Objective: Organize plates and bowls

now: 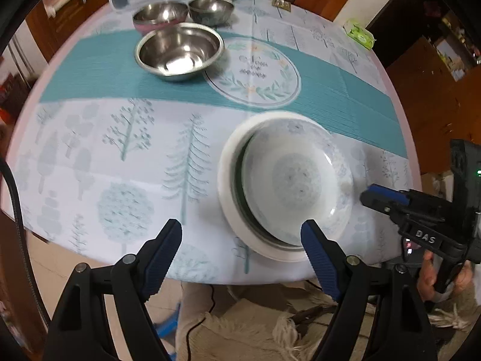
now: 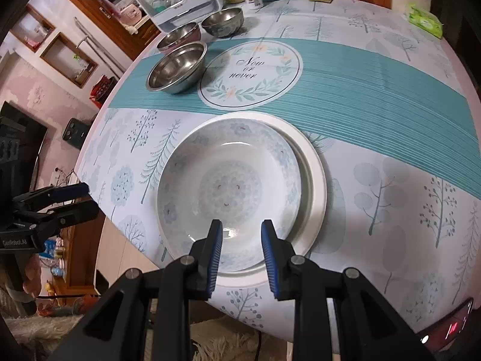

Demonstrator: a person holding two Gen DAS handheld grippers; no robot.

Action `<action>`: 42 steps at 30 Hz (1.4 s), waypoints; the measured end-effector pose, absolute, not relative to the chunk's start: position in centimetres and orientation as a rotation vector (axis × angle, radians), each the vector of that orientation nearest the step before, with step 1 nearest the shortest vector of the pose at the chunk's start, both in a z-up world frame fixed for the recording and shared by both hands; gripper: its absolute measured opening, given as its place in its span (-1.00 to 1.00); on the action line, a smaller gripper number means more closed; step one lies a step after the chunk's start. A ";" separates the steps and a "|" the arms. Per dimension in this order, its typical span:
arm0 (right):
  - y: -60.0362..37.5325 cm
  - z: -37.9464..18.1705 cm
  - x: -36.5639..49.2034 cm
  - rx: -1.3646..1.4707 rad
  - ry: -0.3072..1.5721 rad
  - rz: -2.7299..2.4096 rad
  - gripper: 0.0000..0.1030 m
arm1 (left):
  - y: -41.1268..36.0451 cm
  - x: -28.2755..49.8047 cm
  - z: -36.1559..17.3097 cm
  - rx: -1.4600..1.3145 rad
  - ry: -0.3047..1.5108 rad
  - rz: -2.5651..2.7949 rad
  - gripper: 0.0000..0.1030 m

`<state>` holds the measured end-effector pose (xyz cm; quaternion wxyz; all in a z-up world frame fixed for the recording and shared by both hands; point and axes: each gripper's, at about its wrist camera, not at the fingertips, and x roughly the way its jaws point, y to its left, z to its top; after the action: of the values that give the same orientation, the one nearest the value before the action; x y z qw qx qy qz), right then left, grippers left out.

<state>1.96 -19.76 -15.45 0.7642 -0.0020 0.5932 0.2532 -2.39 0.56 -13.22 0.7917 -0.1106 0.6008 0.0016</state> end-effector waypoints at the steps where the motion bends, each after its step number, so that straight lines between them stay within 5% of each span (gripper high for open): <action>1: -19.7 -15.2 1.9 -0.003 1.282 0.543 -0.48 | 0.8 -2.3 -12.7 -0.219 1.276 0.008 0.56; 14: -14.7 -8.1 4.1 0.092 1.111 0.406 -0.48 | 9.1 2.9 -4.9 -0.045 1.092 -0.036 0.69; 18: -11.0 -7.2 5.9 0.118 1.098 0.370 -0.27 | 12.5 5.2 -4.1 -0.039 1.055 -0.056 0.72; 42: 0.2 -13.7 19.0 0.140 1.222 0.138 -0.27 | 22.7 19.6 -14.1 -0.110 1.138 -0.086 0.72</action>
<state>18.97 0.20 -13.68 0.8146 0.0656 0.5727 0.0648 19.55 22.72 -14.11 0.8401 -0.0521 0.5384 -0.0408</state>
